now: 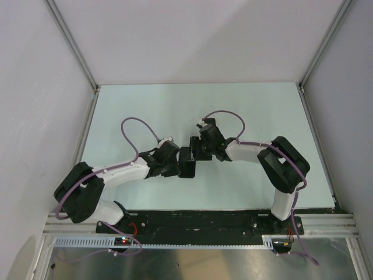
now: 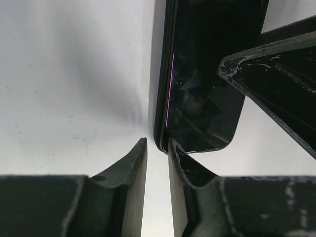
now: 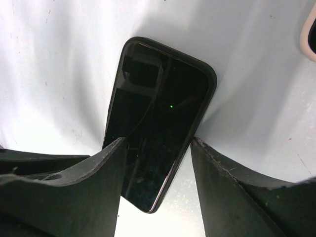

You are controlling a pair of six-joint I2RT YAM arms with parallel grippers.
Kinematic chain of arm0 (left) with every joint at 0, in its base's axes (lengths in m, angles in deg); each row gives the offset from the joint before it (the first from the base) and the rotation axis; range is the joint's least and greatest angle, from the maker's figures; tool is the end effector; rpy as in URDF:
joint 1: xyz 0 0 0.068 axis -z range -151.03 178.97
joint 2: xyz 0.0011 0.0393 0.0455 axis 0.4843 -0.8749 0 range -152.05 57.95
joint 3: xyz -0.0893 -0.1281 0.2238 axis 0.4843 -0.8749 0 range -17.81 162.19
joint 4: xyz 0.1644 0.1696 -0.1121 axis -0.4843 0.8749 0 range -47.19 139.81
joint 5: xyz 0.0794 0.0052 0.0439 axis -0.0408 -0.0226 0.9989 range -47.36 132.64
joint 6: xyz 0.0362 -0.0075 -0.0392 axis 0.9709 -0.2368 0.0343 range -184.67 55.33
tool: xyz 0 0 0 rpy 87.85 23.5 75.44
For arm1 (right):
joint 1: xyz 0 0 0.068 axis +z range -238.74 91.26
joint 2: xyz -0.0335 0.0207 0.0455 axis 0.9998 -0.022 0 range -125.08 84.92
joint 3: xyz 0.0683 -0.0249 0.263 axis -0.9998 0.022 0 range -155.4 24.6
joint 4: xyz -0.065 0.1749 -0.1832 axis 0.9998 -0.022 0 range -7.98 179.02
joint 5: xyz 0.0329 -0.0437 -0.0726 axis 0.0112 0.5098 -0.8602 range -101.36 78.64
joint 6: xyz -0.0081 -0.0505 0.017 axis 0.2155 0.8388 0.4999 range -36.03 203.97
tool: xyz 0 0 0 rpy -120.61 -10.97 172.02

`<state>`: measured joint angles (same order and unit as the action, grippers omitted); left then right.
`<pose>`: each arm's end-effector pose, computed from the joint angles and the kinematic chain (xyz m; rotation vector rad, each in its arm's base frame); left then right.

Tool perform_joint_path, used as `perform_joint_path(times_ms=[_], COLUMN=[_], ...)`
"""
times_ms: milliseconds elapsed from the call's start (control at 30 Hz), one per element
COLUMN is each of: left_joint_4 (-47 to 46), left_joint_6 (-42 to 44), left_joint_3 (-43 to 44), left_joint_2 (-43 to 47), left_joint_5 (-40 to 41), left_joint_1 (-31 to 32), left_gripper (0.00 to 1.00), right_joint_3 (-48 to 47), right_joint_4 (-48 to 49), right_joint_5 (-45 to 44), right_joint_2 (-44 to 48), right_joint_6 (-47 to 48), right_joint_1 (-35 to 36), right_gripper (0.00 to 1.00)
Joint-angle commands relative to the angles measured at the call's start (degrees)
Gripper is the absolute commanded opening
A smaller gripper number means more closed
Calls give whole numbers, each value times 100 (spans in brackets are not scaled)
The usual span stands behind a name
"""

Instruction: Put the phone into the phone case

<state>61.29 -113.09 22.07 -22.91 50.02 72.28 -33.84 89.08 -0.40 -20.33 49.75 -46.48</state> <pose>0.1907 -0.1736 0.1647 -0.1647 2.6473 -0.4005 0.2733 0.2576 0.1513 -0.2747 2.5286 0.8151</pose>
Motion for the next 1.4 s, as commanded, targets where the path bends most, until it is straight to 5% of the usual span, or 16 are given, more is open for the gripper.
perform_joint_path(times_ms=[0, 1367], left_joint_4=[182, 583], left_joint_6=[136, -234], left_joint_3=[93, -554], left_joint_2=[-91, -817], left_joint_5=[301, 680], left_joint_1=[67, 577], left_gripper=[27, 1], right_joint_3=[62, 66], right_joint_4=[-542, -806], right_joint_5=[-7, -414], right_joint_2=[-335, -96], right_joint_6=[138, 237], right_joint_1=[135, 304], right_gripper=[60, 61])
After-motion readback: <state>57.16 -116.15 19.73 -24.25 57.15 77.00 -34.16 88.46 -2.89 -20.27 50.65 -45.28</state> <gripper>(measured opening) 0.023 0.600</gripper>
